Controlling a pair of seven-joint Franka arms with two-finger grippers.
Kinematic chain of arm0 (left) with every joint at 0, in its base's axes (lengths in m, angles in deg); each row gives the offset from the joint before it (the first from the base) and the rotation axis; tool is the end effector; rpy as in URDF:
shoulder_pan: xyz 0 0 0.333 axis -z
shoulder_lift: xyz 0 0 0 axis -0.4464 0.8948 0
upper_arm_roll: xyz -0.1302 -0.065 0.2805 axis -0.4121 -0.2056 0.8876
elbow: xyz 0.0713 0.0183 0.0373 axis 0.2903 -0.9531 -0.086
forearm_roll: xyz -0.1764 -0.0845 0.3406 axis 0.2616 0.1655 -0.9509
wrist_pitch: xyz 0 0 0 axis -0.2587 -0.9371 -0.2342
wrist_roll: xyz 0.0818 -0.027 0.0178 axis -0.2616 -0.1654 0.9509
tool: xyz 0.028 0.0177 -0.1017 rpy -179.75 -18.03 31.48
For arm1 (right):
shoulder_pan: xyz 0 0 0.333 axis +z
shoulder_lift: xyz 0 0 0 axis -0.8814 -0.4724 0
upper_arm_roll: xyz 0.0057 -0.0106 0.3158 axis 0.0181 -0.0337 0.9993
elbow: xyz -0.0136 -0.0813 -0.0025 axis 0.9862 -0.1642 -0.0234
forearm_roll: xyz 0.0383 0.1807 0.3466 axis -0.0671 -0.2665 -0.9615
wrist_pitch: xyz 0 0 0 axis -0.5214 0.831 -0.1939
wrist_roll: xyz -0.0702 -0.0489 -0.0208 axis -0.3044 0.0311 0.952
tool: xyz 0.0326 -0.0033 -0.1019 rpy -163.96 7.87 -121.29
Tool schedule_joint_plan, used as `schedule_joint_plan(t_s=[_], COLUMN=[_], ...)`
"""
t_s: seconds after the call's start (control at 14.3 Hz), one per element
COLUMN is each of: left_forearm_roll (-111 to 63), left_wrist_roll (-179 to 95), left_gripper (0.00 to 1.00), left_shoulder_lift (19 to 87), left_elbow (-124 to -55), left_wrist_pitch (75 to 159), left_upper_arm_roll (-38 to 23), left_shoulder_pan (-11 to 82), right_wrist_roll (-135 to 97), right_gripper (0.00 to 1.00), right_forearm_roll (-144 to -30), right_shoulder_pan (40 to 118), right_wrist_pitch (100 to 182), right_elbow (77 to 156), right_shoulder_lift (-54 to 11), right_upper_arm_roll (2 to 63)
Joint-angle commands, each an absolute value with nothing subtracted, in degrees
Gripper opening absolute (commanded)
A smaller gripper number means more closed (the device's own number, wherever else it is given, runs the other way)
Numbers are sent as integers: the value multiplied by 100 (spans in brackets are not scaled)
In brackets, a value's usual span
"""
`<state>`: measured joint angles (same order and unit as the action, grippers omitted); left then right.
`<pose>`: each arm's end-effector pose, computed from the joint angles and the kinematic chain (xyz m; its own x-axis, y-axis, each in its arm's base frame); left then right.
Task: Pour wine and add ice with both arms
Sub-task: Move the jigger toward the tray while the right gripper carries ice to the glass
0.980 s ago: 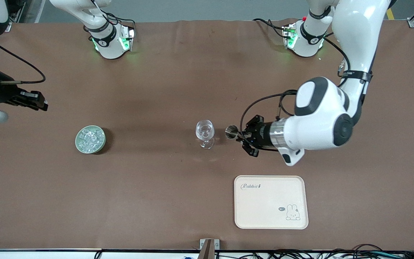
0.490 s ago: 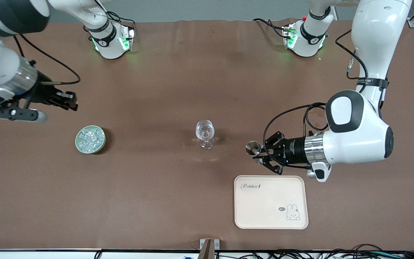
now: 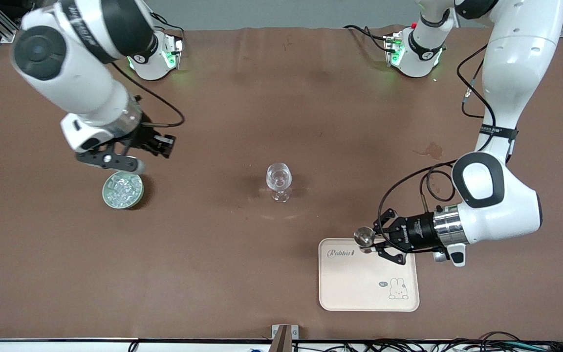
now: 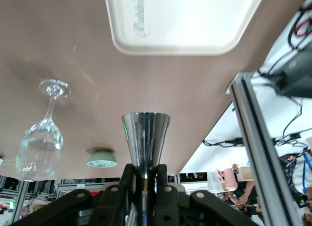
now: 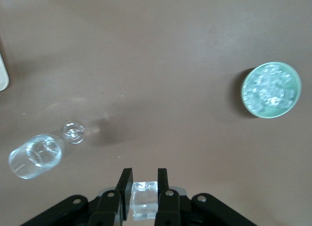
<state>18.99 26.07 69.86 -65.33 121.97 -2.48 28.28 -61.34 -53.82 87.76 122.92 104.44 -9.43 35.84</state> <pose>0.7346 -0.1863 0.3379 0.0220 0.5952 -0.8033 0.9966 0.0508 0.0649 0.5648 0.2622 0.5431 0.9708 -0.2342 -0.0516 -0.2364 -0.9708 -0.0409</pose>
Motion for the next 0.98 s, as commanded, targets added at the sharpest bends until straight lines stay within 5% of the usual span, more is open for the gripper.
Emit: schedule_joint_plan(t_s=[0.0, 0.91], left_forearm_roll=[2257, 3463], left_wrist_roll=[2264, 541], left_gripper=[0, 1], left_shoulder_lift=[7329, 8411], left_elbow=[-6471, -6410], left_wrist_pitch=[12269, 12278], left_upper_arm_roll=[-295, -233], left_shoulder_pan=[2670, 2318], right_wrist_roll=[-6804, -8511], right_gripper=[1, 1], right_forearm_roll=[-5433, -5380], right_shoulder_pan=[9194, 10241], right_wrist_pitch=[12612, 13825], right_elbow=[10447, 9568], right_shoulder_lift=[-1125, -2672], right_upper_arm_roll=[3529, 3529])
